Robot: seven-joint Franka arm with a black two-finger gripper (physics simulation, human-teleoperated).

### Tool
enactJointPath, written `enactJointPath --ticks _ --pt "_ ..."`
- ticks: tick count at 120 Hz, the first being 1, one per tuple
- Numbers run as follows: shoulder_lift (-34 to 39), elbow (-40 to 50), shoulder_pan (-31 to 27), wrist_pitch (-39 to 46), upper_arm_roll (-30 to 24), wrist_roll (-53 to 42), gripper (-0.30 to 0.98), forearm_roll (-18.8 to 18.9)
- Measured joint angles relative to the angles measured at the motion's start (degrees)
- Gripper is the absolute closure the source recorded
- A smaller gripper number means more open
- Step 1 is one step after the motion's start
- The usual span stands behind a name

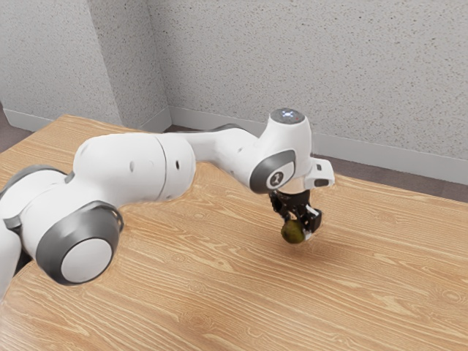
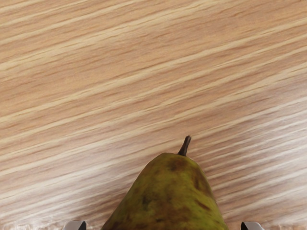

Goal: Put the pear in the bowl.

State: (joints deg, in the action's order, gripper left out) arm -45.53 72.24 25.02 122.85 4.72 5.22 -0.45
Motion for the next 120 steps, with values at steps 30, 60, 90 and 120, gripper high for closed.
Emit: enactJointPath --ticks 30,60,90,120 --pt "14.38 17.36 -12.94 0.16 0.58 1.25 0.47 -0.16" --pt "28.4 32.55 -28.75 0.21 0.7 2.08 0.45 0.33" --pt "31.07 36.47 -37.28 0.22 0.7 2.29 0.43 0.41" --pt "30.06 38.3 -41.03 1.59 0.64 2.29 0.41 0.32"
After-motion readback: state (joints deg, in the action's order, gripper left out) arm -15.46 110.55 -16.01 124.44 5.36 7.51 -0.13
